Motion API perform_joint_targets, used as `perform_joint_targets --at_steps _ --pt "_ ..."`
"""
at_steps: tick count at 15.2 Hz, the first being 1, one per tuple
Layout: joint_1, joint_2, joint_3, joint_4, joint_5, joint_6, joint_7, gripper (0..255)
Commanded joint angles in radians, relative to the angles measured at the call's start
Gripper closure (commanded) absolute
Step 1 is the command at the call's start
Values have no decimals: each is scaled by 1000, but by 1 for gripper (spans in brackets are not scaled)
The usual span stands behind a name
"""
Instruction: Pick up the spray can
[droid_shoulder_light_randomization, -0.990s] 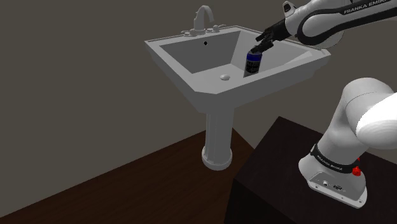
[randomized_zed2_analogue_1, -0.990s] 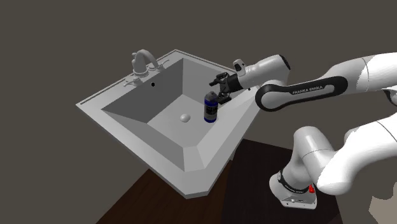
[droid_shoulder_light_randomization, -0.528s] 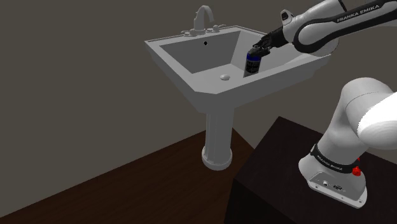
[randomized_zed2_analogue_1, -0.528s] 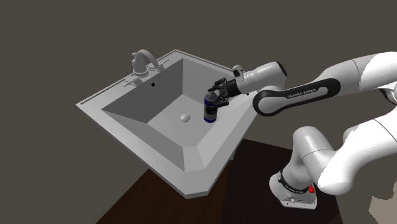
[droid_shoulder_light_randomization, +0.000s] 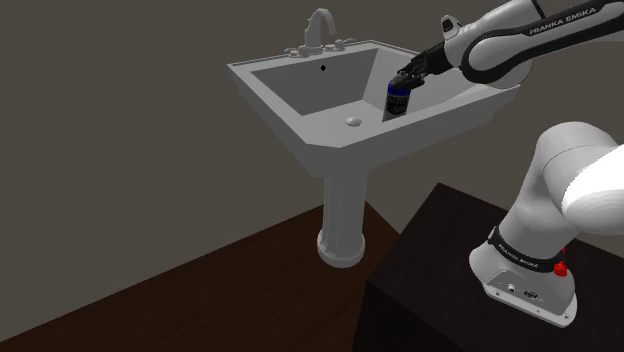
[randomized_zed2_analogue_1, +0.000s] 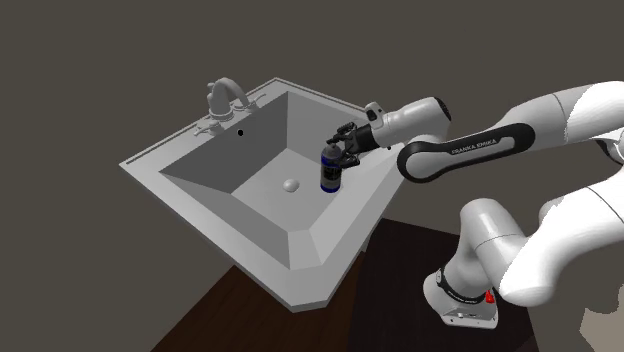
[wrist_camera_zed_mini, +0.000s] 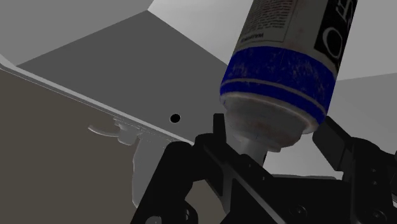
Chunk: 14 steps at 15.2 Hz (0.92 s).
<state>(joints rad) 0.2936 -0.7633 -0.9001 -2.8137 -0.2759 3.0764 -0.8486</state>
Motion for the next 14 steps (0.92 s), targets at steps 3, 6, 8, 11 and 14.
perform_joint_targets --at_steps 3,6,8,11,14 --pt "-17 -15 27 11 1 -32 12 255" --pt "-35 -36 63 33 4 -80 29 255" --pt "-44 -48 85 49 6 -110 40 255" --pt "-55 -65 116 74 10 -156 55 255" --pt "-63 -79 143 101 15 -200 68 255"
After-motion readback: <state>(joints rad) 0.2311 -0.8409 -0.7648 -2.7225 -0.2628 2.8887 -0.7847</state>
